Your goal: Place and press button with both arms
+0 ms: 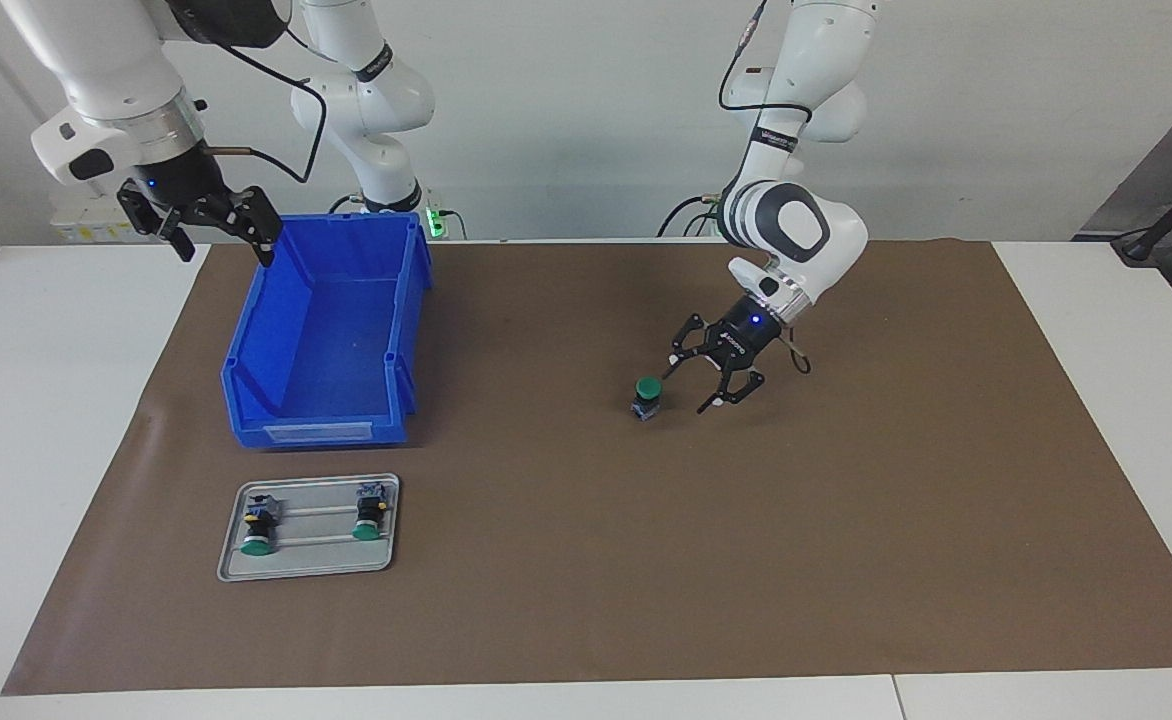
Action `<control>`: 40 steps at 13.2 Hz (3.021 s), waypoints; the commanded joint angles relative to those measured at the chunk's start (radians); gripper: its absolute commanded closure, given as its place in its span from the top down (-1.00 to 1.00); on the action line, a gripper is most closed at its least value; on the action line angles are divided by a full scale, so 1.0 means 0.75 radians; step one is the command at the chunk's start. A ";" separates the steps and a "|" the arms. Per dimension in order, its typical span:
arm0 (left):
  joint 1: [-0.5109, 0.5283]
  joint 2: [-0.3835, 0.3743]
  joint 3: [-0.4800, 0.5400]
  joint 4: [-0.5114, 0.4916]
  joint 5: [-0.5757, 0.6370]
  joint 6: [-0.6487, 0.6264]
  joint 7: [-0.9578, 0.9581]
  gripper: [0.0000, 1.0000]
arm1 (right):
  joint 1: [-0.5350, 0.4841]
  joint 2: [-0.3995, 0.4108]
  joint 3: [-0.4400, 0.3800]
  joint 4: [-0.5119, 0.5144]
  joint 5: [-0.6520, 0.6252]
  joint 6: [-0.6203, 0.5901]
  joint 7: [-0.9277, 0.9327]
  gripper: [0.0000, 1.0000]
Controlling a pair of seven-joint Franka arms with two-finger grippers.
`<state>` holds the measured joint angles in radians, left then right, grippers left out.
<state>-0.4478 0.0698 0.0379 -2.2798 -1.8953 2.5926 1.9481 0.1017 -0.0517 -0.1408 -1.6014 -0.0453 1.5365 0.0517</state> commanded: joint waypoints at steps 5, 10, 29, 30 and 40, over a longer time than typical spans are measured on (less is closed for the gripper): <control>0.034 -0.003 0.003 0.092 0.173 -0.025 -0.243 0.46 | -0.005 -0.035 0.004 -0.045 -0.001 0.027 -0.012 1.00; 0.157 0.046 0.003 0.227 0.455 -0.131 -0.564 0.46 | -0.005 -0.035 0.004 -0.045 0.001 0.027 -0.012 1.00; -0.047 0.083 -0.001 0.467 2.142 -0.429 -2.196 -1.00 | -0.003 -0.035 0.004 -0.045 0.001 0.027 -0.012 1.00; -0.057 0.081 -0.001 0.463 2.171 -0.452 -2.211 -1.00 | -0.003 -0.035 0.004 -0.045 0.001 0.027 -0.012 1.00; -0.227 0.160 0.001 0.405 2.417 -0.436 -2.387 -1.00 | -0.003 -0.035 0.004 -0.045 0.001 0.025 -0.012 1.00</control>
<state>-0.5961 0.1786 0.0230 -1.9655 -0.1179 2.2618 0.1836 0.1017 -0.0517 -0.1408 -1.6015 -0.0453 1.5365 0.0517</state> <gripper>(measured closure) 0.991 0.000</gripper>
